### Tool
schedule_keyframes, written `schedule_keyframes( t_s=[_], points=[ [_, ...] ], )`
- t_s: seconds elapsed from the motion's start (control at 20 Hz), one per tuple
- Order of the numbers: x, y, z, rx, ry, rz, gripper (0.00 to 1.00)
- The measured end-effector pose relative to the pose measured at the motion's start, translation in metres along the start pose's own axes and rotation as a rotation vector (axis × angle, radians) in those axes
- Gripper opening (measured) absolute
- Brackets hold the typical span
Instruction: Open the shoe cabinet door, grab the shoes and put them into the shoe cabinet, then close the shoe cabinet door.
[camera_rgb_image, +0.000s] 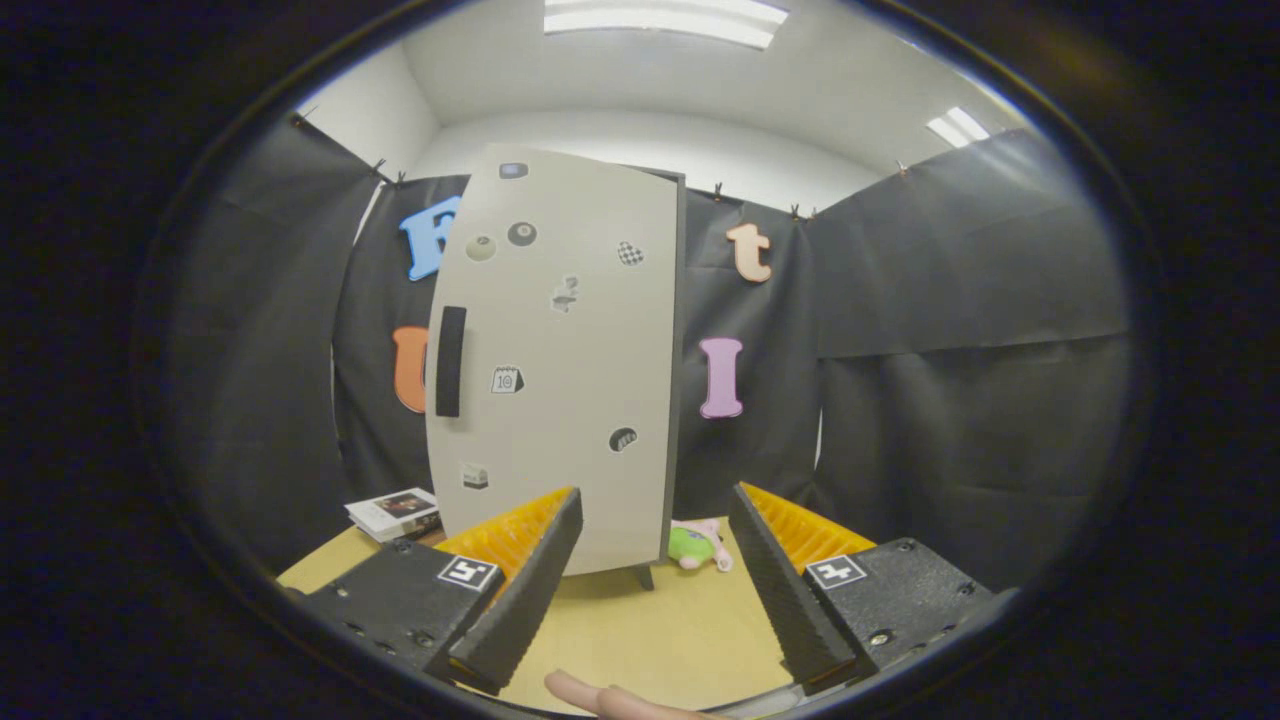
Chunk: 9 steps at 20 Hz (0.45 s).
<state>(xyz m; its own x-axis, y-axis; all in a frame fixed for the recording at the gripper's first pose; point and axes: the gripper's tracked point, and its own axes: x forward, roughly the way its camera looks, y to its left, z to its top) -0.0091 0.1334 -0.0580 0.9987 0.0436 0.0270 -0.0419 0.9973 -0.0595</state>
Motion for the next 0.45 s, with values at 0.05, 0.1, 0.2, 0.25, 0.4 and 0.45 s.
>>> schedule_keyframes(
  t_s=[0.05,0.1,0.2,0.25,0.4,0.45],
  points=[
    [-0.001,-0.002,0.0,0.001,0.001,-0.002,0.97],
    [-0.001,-0.003,0.001,0.005,-0.001,-0.002,0.97],
    [-0.003,-0.001,0.003,0.02,-0.01,0.006,0.97],
    [-0.003,0.0,0.004,0.024,-0.014,0.007,0.97],
    [-0.006,0.008,0.004,0.013,-0.022,0.017,0.97],
    [-0.007,0.009,0.003,0.007,-0.022,0.021,0.97]
  ],
)
